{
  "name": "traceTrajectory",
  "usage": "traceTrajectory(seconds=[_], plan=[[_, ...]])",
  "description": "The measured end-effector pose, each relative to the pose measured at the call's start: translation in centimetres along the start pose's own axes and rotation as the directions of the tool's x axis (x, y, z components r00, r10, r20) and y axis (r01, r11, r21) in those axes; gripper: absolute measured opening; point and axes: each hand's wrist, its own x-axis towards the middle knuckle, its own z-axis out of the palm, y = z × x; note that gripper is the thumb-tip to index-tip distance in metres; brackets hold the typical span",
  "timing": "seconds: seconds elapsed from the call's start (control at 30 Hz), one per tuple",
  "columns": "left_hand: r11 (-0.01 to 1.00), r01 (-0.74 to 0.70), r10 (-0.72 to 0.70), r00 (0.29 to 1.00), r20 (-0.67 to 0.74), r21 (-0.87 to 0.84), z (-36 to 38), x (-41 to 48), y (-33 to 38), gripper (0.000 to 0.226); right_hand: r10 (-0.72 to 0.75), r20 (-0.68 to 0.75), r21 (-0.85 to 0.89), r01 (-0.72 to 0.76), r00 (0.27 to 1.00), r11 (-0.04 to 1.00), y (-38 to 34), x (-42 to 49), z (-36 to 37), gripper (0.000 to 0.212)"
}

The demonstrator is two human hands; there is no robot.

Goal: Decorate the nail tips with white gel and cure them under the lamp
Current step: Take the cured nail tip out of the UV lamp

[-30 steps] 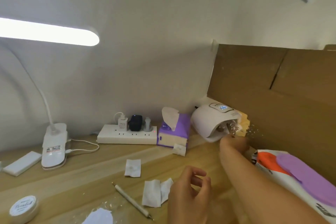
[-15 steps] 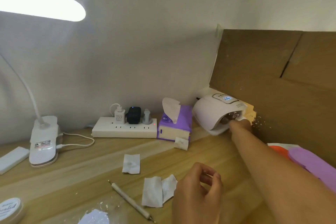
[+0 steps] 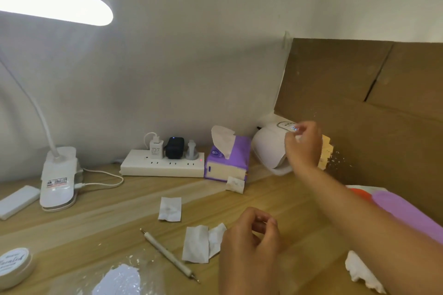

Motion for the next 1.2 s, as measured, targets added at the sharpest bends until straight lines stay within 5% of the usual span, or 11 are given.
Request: traceTrajectory(seconds=[0.07, 0.2, 0.43, 0.77, 0.83, 0.9, 0.97, 1.03, 1.1, 1.2], plan=[[1.0, -0.007, 0.007, 1.0, 0.006, 0.029, 0.0, 0.0, 0.0, 0.014, -0.104, 0.156, -0.282, 0.145, 0.982, 0.948, -0.4, 3.5, -0.9, 0.033], [0.997, -0.01, 0.008, 1.0, 0.024, 0.075, 0.0, 0.1, 0.0, 0.014, 0.208, 0.425, -0.48, 0.025, 0.881, 0.877, 0.7, 7.4, -1.1, 0.062], [0.989, -0.034, 0.031, 0.999, 0.024, 0.144, 0.2, 0.1, -0.2, 0.014, 0.13, 0.489, -0.563, 0.198, 0.863, 0.803, 1.5, 8.3, -0.5, 0.052], [0.987, -0.068, 0.066, 0.998, 0.016, 0.147, 0.3, 0.2, -0.4, 0.008, -0.017, 0.576, -0.722, 0.518, 0.817, 0.459, 0.6, 6.9, -1.2, 0.043], [0.988, -0.074, 0.073, 0.997, 0.016, 0.133, 0.3, 0.1, -0.4, 0.009, -0.094, 0.476, -0.709, 0.445, 0.874, 0.547, 1.0, 5.5, -1.1, 0.044], [0.991, -0.077, 0.076, 0.997, 0.01, 0.112, 0.2, 0.2, -0.3, 0.01, -0.137, 0.165, -0.571, 0.208, 0.977, 0.794, 1.6, 3.5, -0.5, 0.039], [0.994, -0.074, 0.074, 0.997, 0.011, 0.084, 0.3, 0.2, -0.3, 0.011, 0.183, -0.129, -0.243, -0.21, 0.975, 0.947, 1.7, 1.5, 0.1, 0.036], [0.996, -0.067, 0.067, 0.998, 0.015, 0.059, 0.3, 0.0, -0.4, 0.01, 0.531, -0.113, -0.009, -0.535, 0.84, 0.845, 2.3, -0.2, 1.0, 0.039], [0.997, -0.061, 0.06, 0.998, 0.01, 0.041, 0.3, 0.1, -0.6, 0.009, 0.609, -0.038, -0.036, -0.61, 0.792, 0.791, 3.1, -1.7, 1.7, 0.039], [0.998, -0.048, 0.048, 0.999, 0.007, 0.045, 0.3, 0.3, -0.9, 0.01, 0.444, 0.041, -0.211, -0.427, 0.895, 0.88, 4.0, -2.0, 2.3, 0.035]])
